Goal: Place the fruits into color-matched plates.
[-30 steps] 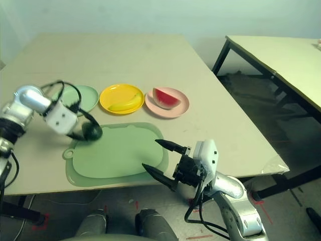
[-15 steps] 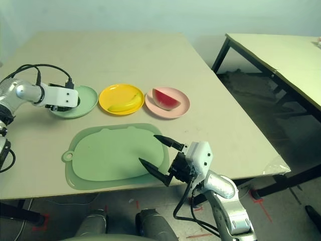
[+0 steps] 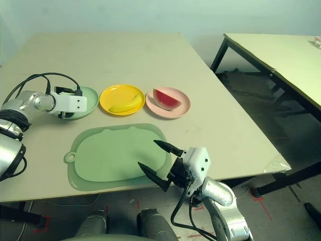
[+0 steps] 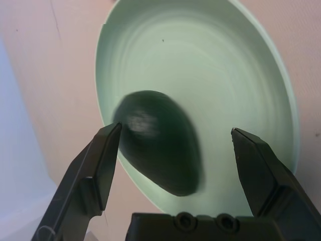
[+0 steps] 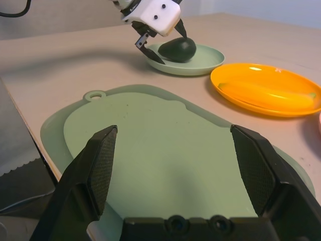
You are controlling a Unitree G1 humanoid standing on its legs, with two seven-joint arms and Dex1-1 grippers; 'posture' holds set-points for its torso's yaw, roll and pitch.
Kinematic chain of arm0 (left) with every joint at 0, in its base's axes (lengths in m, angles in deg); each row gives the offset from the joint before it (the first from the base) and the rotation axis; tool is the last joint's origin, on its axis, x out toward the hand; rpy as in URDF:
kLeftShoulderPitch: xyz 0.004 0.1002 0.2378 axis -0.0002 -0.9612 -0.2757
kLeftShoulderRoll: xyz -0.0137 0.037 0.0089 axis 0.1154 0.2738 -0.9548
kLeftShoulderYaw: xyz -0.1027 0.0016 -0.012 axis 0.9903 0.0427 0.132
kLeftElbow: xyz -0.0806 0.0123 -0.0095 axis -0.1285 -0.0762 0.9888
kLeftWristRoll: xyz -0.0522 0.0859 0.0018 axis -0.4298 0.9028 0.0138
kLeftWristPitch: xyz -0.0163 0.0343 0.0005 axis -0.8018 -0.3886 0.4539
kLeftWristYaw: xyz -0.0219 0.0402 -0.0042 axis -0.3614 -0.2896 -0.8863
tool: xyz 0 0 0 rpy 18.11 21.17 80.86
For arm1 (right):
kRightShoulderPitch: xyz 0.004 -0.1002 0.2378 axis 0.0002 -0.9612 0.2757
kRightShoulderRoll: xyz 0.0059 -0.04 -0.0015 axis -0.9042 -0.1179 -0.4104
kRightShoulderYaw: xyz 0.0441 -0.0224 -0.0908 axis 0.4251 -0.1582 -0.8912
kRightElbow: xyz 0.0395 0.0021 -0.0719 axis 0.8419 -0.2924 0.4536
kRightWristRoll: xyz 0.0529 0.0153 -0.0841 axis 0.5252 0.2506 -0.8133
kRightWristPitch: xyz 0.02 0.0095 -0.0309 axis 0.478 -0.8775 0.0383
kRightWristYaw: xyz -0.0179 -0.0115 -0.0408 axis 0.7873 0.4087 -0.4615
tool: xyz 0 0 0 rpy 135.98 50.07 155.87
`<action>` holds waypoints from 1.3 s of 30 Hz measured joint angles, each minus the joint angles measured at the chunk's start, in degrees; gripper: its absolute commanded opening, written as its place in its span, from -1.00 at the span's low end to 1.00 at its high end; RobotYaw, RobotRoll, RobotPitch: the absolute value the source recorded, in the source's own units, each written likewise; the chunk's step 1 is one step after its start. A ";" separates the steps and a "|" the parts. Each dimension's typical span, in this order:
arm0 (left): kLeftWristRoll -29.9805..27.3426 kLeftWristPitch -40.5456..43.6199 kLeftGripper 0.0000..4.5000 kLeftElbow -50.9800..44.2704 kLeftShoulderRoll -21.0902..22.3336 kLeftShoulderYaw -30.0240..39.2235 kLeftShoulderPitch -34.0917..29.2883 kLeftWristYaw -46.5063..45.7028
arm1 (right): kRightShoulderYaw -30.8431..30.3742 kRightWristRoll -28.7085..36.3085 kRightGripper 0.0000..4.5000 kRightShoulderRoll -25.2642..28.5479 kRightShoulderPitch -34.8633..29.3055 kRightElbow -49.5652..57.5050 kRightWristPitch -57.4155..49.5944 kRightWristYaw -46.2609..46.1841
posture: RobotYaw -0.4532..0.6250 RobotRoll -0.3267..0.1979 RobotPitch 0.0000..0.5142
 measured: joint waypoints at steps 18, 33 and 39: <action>-32.39 -5.74 0.97 -14.46 4.96 30.16 -11.90 20.29 | 8.69 -1.48 1.00 -6.13 -1.26 -10.83 6.27 -10.80 | -0.10 0.25 -0.73; -57.07 24.66 0.97 -66.74 -10.45 51.92 -65.57 0.77 | 14.25 -4.58 1.00 -8.30 0.23 -20.63 19.56 -16.04 | -0.03 0.25 -0.68; -57.50 26.61 0.97 -69.52 -12.61 52.05 -69.32 -2.97 | 16.01 -4.35 1.00 -9.25 -3.64 -19.29 22.13 -16.41 | -0.04 0.25 -0.64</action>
